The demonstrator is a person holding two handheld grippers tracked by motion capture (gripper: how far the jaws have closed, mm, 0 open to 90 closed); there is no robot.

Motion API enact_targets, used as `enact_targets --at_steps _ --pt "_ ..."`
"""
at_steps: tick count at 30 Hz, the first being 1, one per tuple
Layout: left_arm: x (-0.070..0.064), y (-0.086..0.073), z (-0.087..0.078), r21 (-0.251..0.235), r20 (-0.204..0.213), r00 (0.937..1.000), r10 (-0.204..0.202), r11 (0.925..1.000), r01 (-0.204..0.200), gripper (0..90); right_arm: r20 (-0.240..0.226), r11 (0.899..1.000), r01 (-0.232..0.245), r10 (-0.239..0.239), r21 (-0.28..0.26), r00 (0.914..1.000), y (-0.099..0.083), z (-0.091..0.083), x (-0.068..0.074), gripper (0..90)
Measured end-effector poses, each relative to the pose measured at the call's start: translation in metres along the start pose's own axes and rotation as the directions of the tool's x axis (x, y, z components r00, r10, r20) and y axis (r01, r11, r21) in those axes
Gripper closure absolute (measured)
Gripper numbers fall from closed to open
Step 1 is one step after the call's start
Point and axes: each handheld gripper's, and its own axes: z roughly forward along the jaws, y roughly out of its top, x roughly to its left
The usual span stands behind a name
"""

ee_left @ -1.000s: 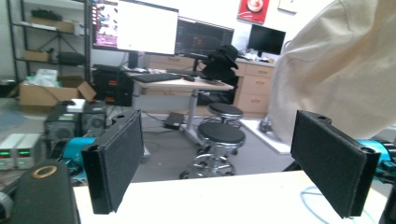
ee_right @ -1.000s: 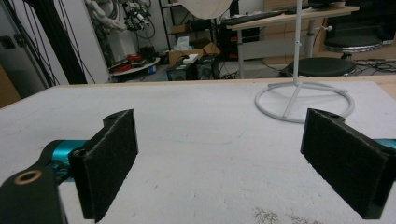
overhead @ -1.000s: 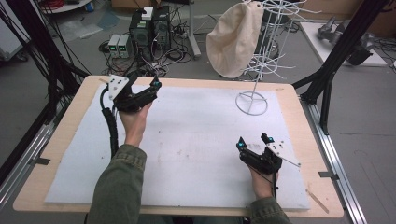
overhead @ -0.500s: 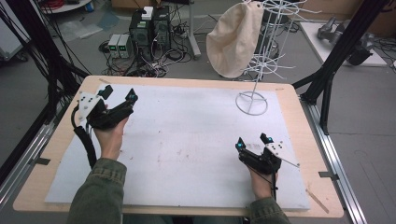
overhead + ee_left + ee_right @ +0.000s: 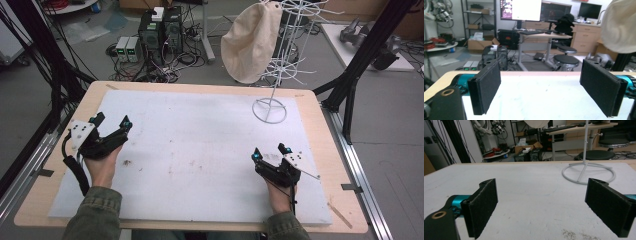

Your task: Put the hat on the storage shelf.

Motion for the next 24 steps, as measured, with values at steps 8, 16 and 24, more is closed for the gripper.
enact_targets --at_steps 8,16,24 --pt "0.018 -0.016 -0.027 -0.019 -0.051 0.9986 -0.016 0.9997 0.015 17.4 -0.001 1.000 0.001 -0.001 0.006 1.0000 0.000 0.000 0.001 10.1" --pt "0.032 -0.033 -0.052 -0.030 -0.101 0.9948 -0.016 0.9995 0.013 17.5 0.000 1.000 0.006 -0.006 0.012 1.0000 -0.001 0.000 0.002 10.1" --pt "0.047 -0.046 -0.073 -0.074 -0.130 0.9903 -0.048 0.9965 0.039 17.7 0.010 1.000 0.002 -0.002 0.025 0.9999 -0.002 -0.001 0.003 10.1"
